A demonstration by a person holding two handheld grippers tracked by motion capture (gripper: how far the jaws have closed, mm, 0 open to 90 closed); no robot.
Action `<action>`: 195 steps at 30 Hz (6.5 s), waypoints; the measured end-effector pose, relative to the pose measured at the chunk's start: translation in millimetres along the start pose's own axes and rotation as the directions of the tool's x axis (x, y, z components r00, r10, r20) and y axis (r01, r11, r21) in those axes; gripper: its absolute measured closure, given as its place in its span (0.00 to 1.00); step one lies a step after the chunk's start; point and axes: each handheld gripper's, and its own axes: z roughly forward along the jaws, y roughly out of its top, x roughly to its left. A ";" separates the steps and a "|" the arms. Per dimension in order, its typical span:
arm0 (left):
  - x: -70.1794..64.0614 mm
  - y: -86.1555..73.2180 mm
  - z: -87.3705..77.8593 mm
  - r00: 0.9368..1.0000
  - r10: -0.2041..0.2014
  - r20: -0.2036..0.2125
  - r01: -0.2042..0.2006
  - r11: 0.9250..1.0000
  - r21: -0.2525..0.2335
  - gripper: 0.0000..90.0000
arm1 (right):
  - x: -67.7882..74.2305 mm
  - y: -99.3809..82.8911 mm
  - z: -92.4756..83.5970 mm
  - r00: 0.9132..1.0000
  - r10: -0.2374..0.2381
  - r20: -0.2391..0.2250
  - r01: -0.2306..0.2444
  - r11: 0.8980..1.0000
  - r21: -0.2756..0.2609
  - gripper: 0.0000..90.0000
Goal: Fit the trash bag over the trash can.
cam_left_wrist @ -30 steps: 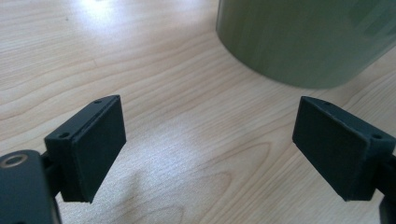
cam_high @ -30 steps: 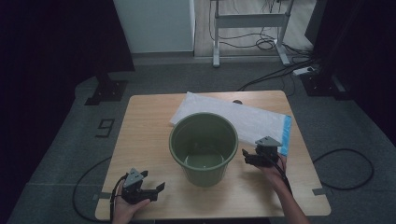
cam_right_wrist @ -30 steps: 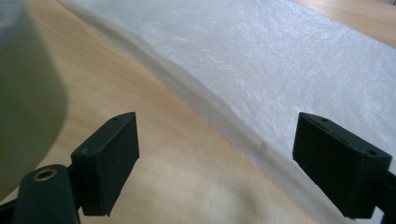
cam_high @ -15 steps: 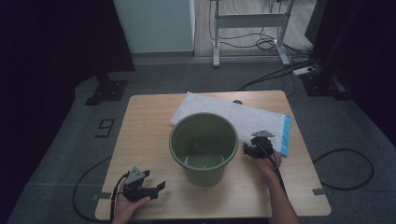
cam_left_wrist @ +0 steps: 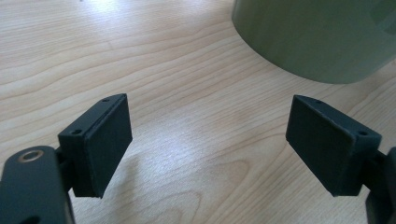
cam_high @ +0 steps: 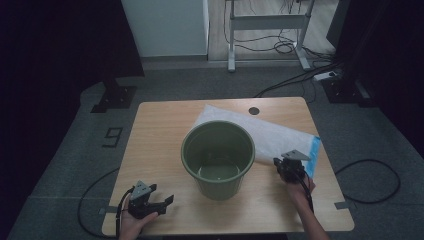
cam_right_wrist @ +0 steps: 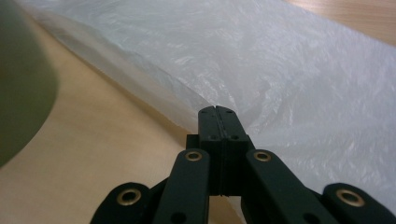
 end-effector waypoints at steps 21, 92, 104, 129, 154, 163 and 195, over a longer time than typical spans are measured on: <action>-5.3 -2.7 5.3 1.000 0.011 -0.016 -0.010 0.999 0.050 0.16 | -19.8 -79.0 -83.5 0.997 -0.022 0.078 0.021 1.000 0.005 0.78; 12.2 -2.6 -0.6 0.994 -0.094 -0.055 0.098 0.993 0.062 0.16 | 10.7 153.2 -161.1 0.987 0.025 -0.158 -0.119 0.776 -0.620 0.99; 14.1 -2.7 -2.6 0.994 -0.099 -0.055 0.102 0.993 0.055 0.16 | 44.1 184.1 -218.7 0.984 -0.111 -0.143 -0.024 0.703 -0.710 0.99; 14.9 -3.0 -3.2 0.994 -0.102 -0.049 0.105 0.993 0.060 0.16 | 63.8 120.2 -179.6 0.967 -0.196 -0.161 0.055 0.782 -0.621 0.99; 12.9 -3.0 1.0 0.996 -0.081 -0.045 0.085 0.992 0.088 0.16 | 55.5 108.6 -172.9 0.953 -0.224 -0.203 0.067 0.811 -0.581 0.99; 13.2 -2.6 -0.5 0.996 -0.079 -0.039 0.082 0.993 0.085 0.16 | 97.4 118.7 -147.1 0.910 -0.314 -0.269 0.130 0.836 -0.533 0.99; 8.2 -3.1 4.9 0.997 -0.066 -0.036 0.070 0.992 0.105 0.16 | 94.8 -28.7 -149.8 0.991 -0.084 -0.103 0.031 0.901 -0.432 0.23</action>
